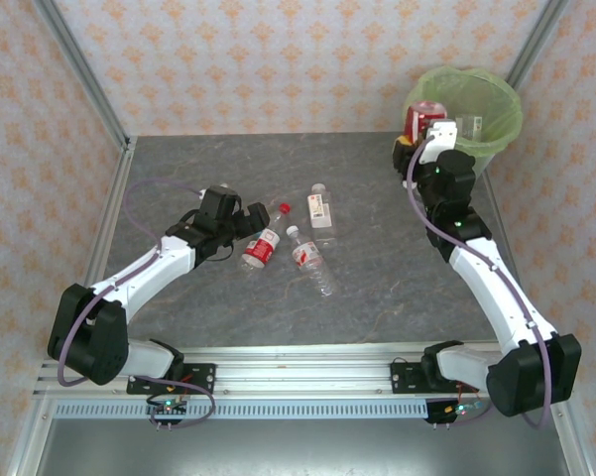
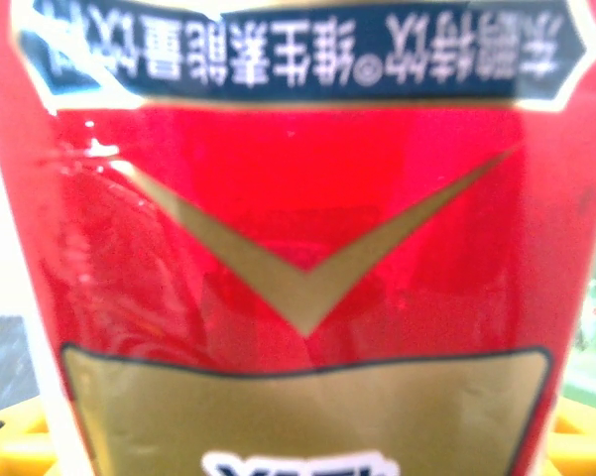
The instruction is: Put the plastic bottles in the bin
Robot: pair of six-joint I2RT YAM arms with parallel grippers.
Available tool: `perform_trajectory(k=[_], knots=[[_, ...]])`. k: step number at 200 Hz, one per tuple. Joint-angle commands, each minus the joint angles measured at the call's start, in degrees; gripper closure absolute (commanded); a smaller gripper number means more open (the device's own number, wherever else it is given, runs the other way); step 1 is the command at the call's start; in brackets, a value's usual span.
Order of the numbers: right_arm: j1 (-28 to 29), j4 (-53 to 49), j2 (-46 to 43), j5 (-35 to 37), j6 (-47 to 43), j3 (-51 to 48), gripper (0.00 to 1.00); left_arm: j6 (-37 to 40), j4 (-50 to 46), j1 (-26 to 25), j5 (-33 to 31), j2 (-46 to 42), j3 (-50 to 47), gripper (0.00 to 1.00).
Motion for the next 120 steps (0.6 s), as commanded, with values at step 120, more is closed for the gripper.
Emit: perform_trajectory(k=[120], knots=[[-17.2, 14.4, 18.2, 9.4, 5.3, 20.6, 0.48, 1.0, -2.3, -0.9, -3.3, -2.3, -0.5, 0.00]])
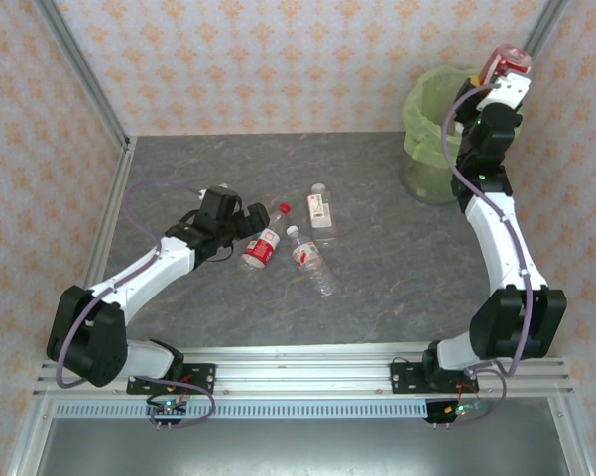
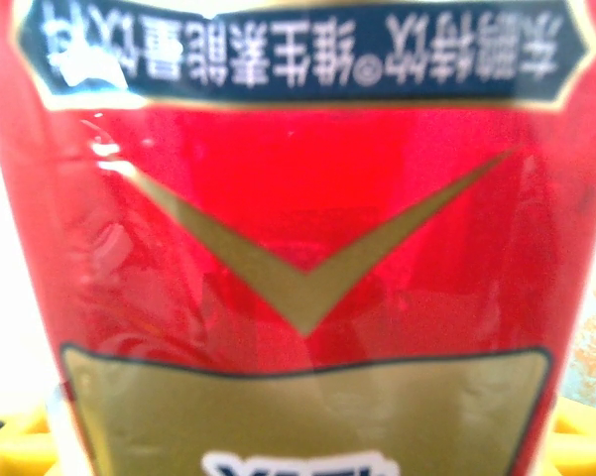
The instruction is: Put the plastic bottles in the bin
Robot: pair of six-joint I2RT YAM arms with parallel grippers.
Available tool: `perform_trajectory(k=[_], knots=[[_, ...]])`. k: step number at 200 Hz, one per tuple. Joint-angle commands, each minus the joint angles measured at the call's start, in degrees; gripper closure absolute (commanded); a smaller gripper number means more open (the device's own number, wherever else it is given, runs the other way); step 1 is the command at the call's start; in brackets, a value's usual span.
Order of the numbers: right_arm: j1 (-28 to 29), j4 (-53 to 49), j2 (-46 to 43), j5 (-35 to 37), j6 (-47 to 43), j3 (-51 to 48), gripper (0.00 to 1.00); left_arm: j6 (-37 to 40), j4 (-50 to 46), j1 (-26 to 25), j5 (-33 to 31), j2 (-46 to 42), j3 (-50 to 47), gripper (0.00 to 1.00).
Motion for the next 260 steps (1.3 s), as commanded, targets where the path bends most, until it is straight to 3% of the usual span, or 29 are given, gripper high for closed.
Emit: perform_trajectory(k=[1, 38, 52, 122, 177, 260], knots=[[-2.2, 4.6, 2.3, 1.6, 0.4, 2.7, 0.48, 1.0, -1.7, -0.5, -2.3, -1.7, -0.5, 0.00], [-4.8, 4.3, 8.0, 3.3, -0.2, 6.4, 0.48, 1.0, -1.8, -0.5, -2.4, -1.6, -0.5, 0.00], [-4.9, 4.2, 9.5, 0.8, -2.8, 7.7, 0.47, 1.1, -2.1, -0.5, -2.4, -1.8, -0.5, 0.00], [-4.9, 2.8, 10.4, -1.7, -5.1, 8.9, 0.44, 0.4, -1.4, -0.5, -3.1, -2.4, -1.8, 0.00], [-3.3, 5.1, 10.5, -2.3, -14.4, 5.5, 0.35, 0.6, -1.4, -0.6, -3.1, -2.5, -1.8, 0.00], [-2.8, 8.6, 9.6, -0.4, -12.5, -0.8, 0.35, 0.2, -1.4, -0.6, -3.3, -2.0, -1.7, 0.00]])
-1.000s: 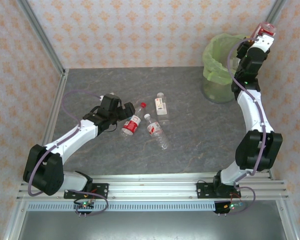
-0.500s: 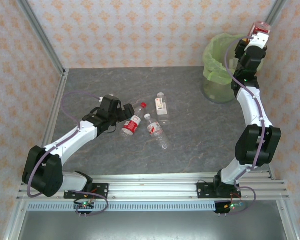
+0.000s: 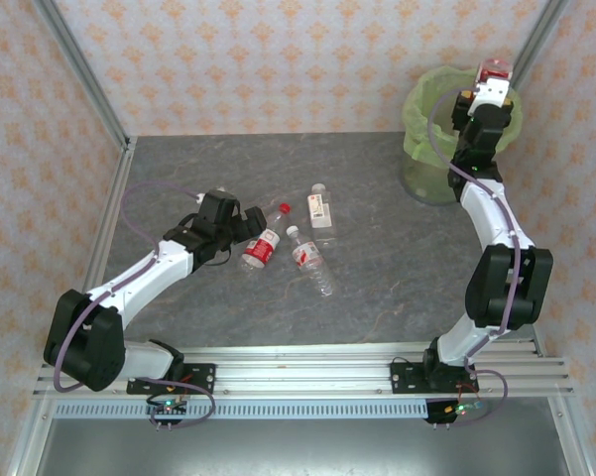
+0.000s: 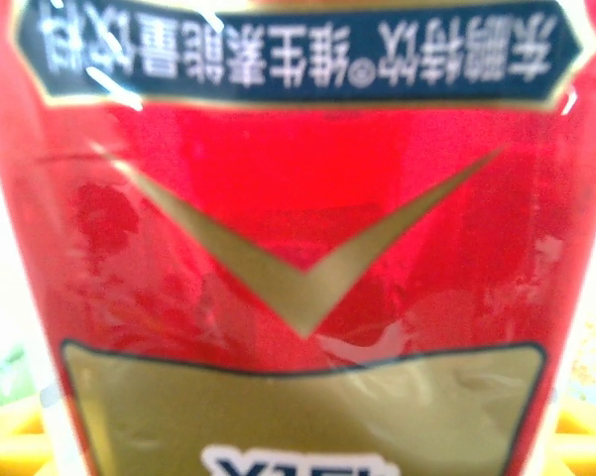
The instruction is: Put the plastic bottles in the bin
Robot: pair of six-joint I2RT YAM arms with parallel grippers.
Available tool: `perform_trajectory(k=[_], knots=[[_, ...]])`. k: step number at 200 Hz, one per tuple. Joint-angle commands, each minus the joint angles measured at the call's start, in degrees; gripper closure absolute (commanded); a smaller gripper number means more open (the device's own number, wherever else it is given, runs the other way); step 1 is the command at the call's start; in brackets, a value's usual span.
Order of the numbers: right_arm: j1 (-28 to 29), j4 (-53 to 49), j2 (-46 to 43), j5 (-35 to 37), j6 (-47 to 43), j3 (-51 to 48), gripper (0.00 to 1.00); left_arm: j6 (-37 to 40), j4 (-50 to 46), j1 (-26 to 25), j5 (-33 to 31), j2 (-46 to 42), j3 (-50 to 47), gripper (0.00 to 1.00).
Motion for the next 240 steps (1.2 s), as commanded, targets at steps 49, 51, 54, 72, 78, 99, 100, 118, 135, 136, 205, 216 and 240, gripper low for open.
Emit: perform_trajectory(k=[49, 51, 54, 72, 78, 99, 100, 118, 135, 136, 205, 216, 240], knots=[[-1.2, -11.0, 3.7, 4.4, 8.5, 7.8, 0.31, 0.4, -0.5, -0.6, -0.8, 0.8, 0.8, 0.00], [-1.2, -11.5, 3.8, 4.5, 8.7, 8.1, 0.31, 0.4, -0.5, -0.6, -0.8, 0.8, 0.8, 0.00], [-1.3, -12.2, 4.0, 4.6, 9.1, 8.6, 0.30, 0.4, -0.5, -0.6, -0.8, 0.8, 0.8, 0.00], [-1.3, -17.3, 5.8, 4.5, 10.4, 12.0, 0.27, 0.4, -0.7, -0.7, -1.2, 0.5, 0.6, 0.00], [-1.3, -18.9, 6.4, 4.8, 10.7, 13.1, 0.26, 0.4, -0.7, -0.7, -1.2, 0.4, 0.6, 0.00], [-1.3, -24.8, 8.7, 7.5, 12.0, 17.7, 0.19, 0.7, -1.2, -0.6, -1.4, 0.2, 0.6, 0.00], [-1.3, -24.9, 8.7, 7.7, 12.0, 17.8, 0.19, 0.8, -1.3, -0.7, -1.4, 0.2, 0.5, 0.00], [-1.2, -25.8, 8.9, 9.6, 12.8, 18.8, 0.14, 1.2, -2.7, -0.7, -2.7, -0.1, 0.6, 0.00], [-1.2, -26.8, 8.4, 9.4, 13.3, 19.2, 0.12, 2.7, -3.9, -0.7, -2.7, -0.7, 0.9, 0.00], [-1.3, -26.8, 8.3, 9.4, 13.4, 19.2, 0.12, 2.9, -4.0, -0.6, -2.7, -0.7, 0.9, 0.00], [-1.3, -29.5, -0.1, 3.9, 15.5, 14.7, 0.05, 12.1, -12.7, -3.1, -5.1, 2.2, 5.2, 0.00], [-1.2, -29.7, -2.2, 2.8, 15.9, 13.1, 0.03, 13.1, -14.0, -4.3, -6.7, 3.3, 6.1, 0.00], [-1.2, -29.7, -7.8, 0.6, 17.1, 8.7, 0.01, 14.9, -16.9, -6.0, -8.1, 6.5, 8.1, 0.00]])
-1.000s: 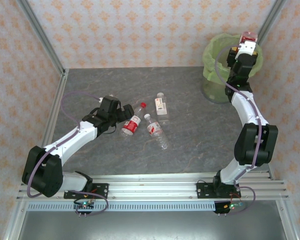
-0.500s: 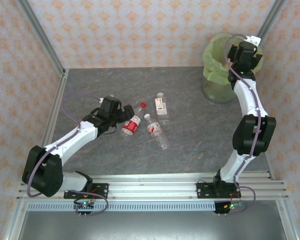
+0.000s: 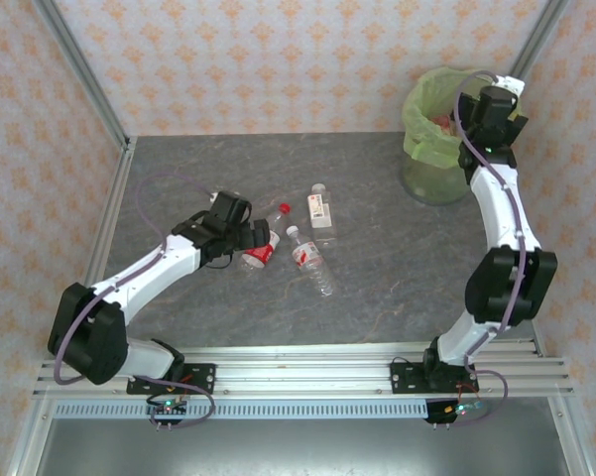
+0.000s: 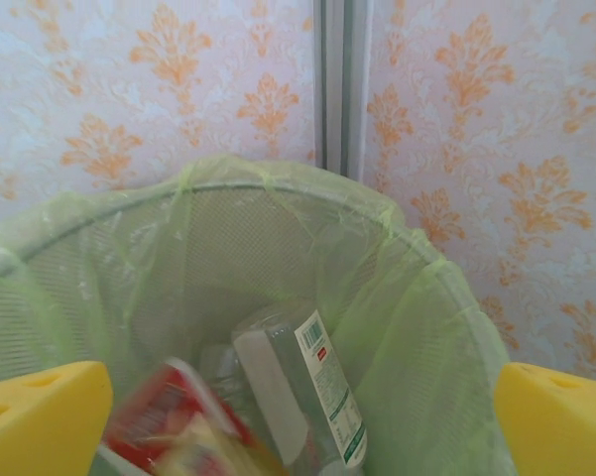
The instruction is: Put the plastic bottles in the bin
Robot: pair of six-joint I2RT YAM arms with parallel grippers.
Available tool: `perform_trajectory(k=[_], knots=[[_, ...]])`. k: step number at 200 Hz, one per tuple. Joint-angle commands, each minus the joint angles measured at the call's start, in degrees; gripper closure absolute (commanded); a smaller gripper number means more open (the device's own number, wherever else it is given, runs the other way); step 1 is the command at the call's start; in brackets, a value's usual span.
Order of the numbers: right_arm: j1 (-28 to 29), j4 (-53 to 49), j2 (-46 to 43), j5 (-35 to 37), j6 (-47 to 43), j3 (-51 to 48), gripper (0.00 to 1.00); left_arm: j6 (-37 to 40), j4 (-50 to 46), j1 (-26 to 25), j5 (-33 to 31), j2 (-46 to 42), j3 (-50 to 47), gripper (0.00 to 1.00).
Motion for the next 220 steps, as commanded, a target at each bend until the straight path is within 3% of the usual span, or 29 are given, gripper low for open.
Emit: perform_trajectory(k=[1, 55, 104, 124, 220], knots=[[-0.2, -0.4, -7.5, -3.2, 2.2, -3.7, 0.01, 4.3, -5.8, -1.7, -4.1, 3.1, 3.0, 0.00], [-0.1, 3.7, -23.5, -14.8, 7.6, -19.7, 0.01, 7.2, -8.9, -3.2, -2.0, 6.1, 4.8, 0.00], [-0.1, 4.8, -32.4, -20.1, 11.6, -28.6, 0.01, 11.0, -10.3, -3.5, 0.6, 6.4, 4.0, 0.00], [-0.1, 5.1, -34.7, -20.2, 12.9, -31.0, 0.01, 11.5, -9.3, -5.1, -4.0, 6.1, 2.9, 0.00], [-0.1, 4.8, -35.7, -21.9, 15.7, -34.5, 0.01, 13.5, -2.1, -5.1, -0.2, 13.2, -0.2, 0.01]])
